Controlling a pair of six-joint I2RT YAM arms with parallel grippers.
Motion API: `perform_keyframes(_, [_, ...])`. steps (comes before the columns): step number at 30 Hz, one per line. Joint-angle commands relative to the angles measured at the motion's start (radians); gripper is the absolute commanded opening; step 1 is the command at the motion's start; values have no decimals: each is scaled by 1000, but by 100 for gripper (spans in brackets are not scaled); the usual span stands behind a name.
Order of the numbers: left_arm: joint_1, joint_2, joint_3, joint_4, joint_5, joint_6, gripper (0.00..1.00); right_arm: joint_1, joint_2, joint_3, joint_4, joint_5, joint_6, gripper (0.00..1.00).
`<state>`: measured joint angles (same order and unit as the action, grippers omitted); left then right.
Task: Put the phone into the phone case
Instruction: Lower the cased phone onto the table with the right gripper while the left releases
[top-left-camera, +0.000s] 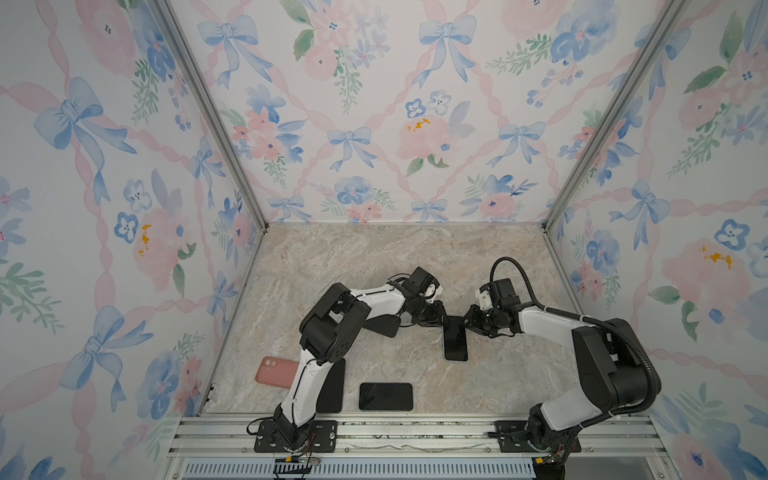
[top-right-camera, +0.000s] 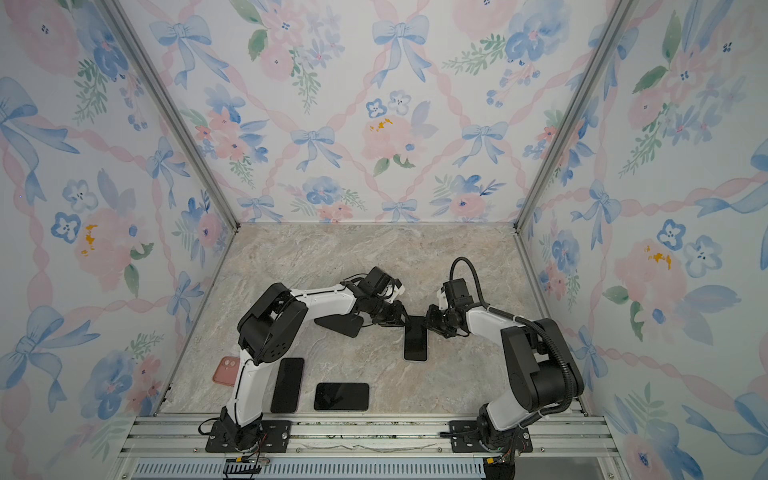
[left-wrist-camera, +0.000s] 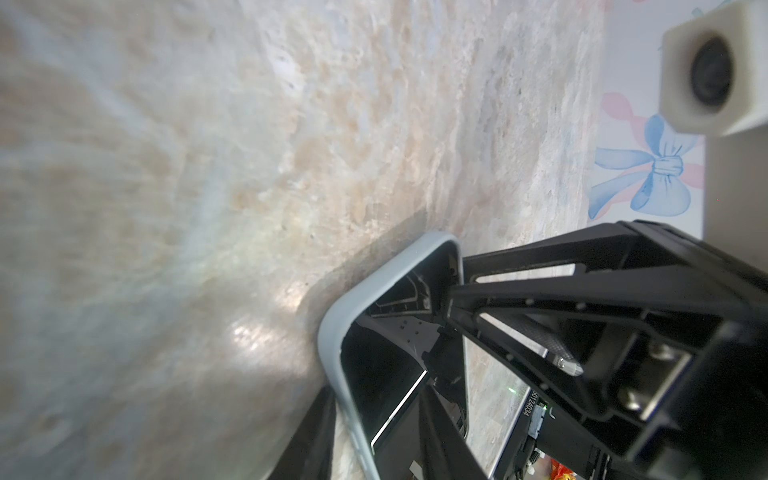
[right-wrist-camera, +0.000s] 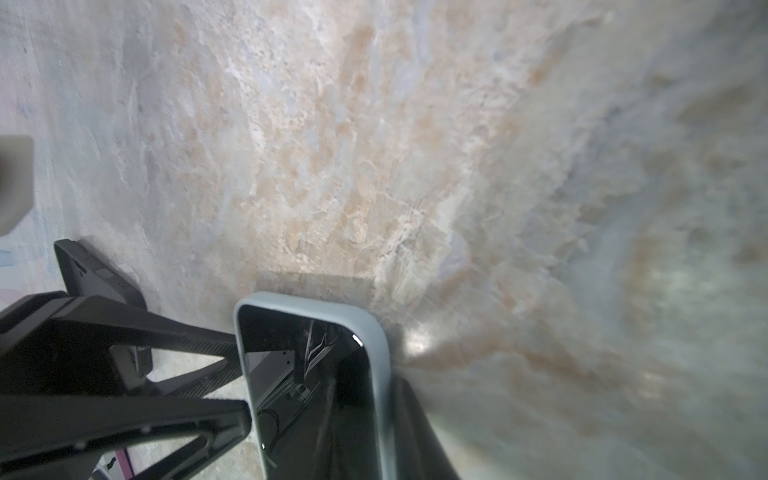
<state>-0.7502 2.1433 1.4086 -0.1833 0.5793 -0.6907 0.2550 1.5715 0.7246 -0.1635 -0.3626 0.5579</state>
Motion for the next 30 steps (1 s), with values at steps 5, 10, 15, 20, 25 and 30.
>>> perform_keyframes(5, [-28, 33, 30, 3, 34, 19, 35, 0, 27, -5, 40, -19, 18, 18])
perform_keyframes(10, [-29, 34, 32, 1, 36, 19, 35, 4, 31, -6, 40, -14, 21, 15])
perform_keyframes(15, [-31, 31, 32, 2, 34, 19, 35, 4, 32, -5, 32, -9, 21, 13])
perform_keyframes(20, [-17, -16, -1, 1, 15, 21, 35, -2, -16, 45, -113, 49, -19, 14])
perform_keyframes(25, [-7, -92, -46, -23, -24, 39, 38, 1, -108, 88, -264, 141, -45, 18])
perform_keyframes(30, [-9, -165, -105, -34, -66, 51, 40, 77, -179, 104, -354, 241, -13, 27])
